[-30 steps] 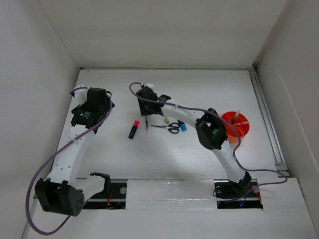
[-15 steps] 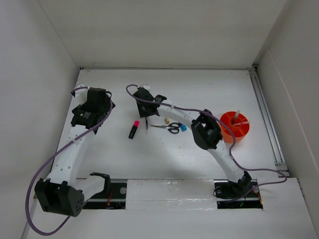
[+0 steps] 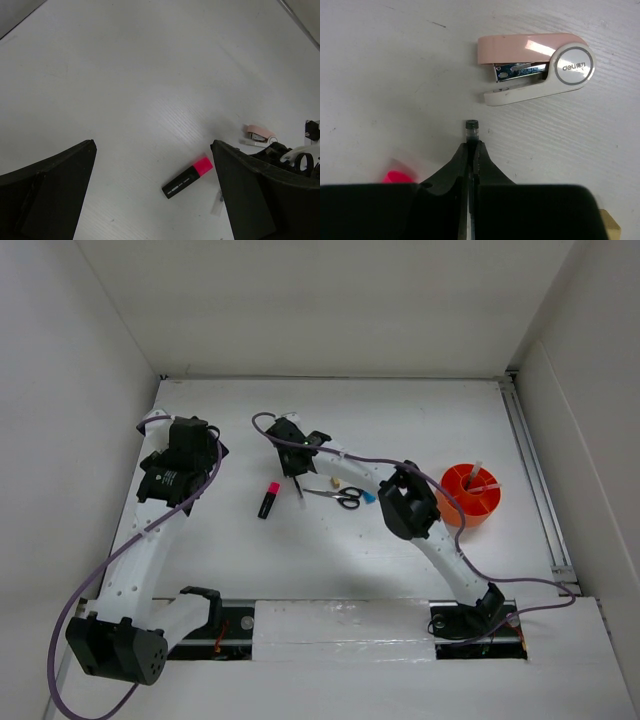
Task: Sort the stationery into containers
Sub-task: Pick up the pen from the center of the board, then place the pen in the storage box.
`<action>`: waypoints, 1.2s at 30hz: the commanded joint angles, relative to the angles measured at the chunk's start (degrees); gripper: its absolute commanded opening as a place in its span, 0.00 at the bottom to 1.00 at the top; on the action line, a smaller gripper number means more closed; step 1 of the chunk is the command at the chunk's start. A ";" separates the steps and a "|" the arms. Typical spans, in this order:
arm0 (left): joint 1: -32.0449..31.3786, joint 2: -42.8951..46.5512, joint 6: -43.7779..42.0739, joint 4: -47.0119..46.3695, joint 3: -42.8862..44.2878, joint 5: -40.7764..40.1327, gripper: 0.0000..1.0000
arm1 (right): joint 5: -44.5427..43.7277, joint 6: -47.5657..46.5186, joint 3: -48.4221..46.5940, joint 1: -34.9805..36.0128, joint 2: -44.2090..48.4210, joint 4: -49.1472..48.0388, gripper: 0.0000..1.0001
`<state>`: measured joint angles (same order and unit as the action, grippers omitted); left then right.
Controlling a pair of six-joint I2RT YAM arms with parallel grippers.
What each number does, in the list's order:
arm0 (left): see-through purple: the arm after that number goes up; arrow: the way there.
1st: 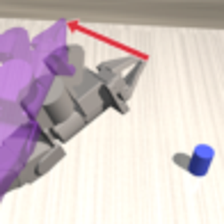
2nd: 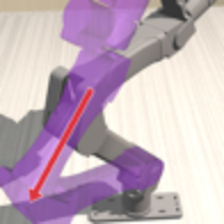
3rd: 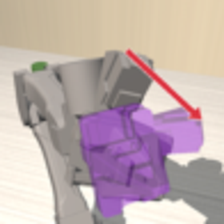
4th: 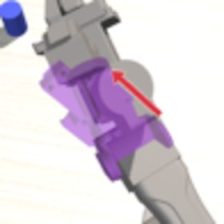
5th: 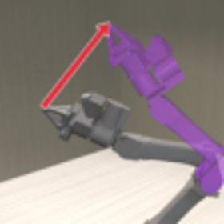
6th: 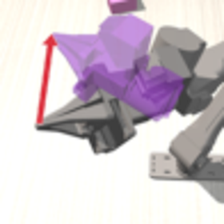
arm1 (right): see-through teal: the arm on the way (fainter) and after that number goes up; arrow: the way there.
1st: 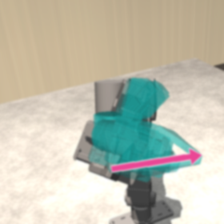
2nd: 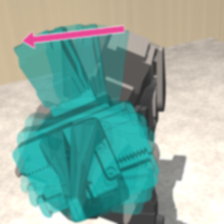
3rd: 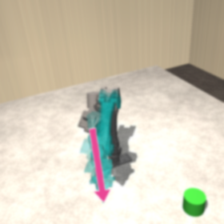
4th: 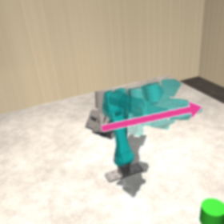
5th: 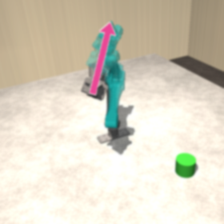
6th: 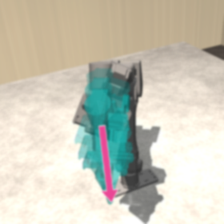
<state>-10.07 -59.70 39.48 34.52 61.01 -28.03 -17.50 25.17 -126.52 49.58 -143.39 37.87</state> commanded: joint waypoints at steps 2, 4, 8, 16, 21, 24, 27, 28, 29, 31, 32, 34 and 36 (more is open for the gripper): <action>-0.04 0.90 -0.90 -0.77 1.92 -0.62 1.00 | 1.50 0.06 -1.45 0.60 -2.07 2.74 0.00; -0.04 0.90 -0.90 -0.77 1.92 -0.62 1.00 | 2.90 0.06 -1.45 0.60 -2.07 2.74 0.00; -0.04 0.90 -0.90 -1.30 1.92 -0.62 1.00 | 7.64 0.06 -0.40 0.60 -0.58 -0.68 0.00; -0.04 0.90 -1.43 -1.30 1.92 -0.09 1.00 | 7.56 0.58 5.47 -0.54 18.44 -7.18 0.00; -0.04 1.51 -2.04 -1.91 1.92 0.60 1.00 | 7.56 0.06 35.89 -4.65 47.32 -27.72 0.00; -0.04 2.13 -3.18 -2.44 1.92 2.01 1.00 | 3.12 -1.96 51.58 -7.56 61.17 -40.09 0.00; -0.04 2.74 -4.32 -3.76 1.31 3.42 1.00 | -0.07 -4.76 70.92 -12.92 79.75 -50.30 0.00; -0.04 2.75 -4.85 -4.28 1.30 4.64 1.00 | -0.69 -5.82 79.15 -16.50 88.98 -52.61 0.00; -0.04 2.75 -4.86 -4.29 1.30 5.17 1.00 | -0.70 -5.83 83.15 -18.36 89.08 -55.24 0.00; -0.04 3.28 -5.55 -4.82 1.30 6.49 1.00 | -0.70 -6.89 89.49 -21.88 101.95 -60.77 0.00; -0.04 3.28 -5.56 -4.82 1.30 6.50 1.00 | -1.31 -7.93 94.30 -25.03 105.65 -62.02 0.00; -0.04 3.28 -6.08 -5.34 0.77 7.11 1.00 | -3.93 -8.46 97.76 -27.68 114.60 -63.70 0.00; -0.04 3.28 -6.09 -5.34 0.77 7.73 1.00 | -8.07 -8.47 101.10 -30.68 118.68 -64.40 0.00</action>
<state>-10.07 -57.52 34.87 31.07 61.01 -21.85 -20.53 18.81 -28.10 21.43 -28.95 -17.85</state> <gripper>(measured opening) 0.997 0.045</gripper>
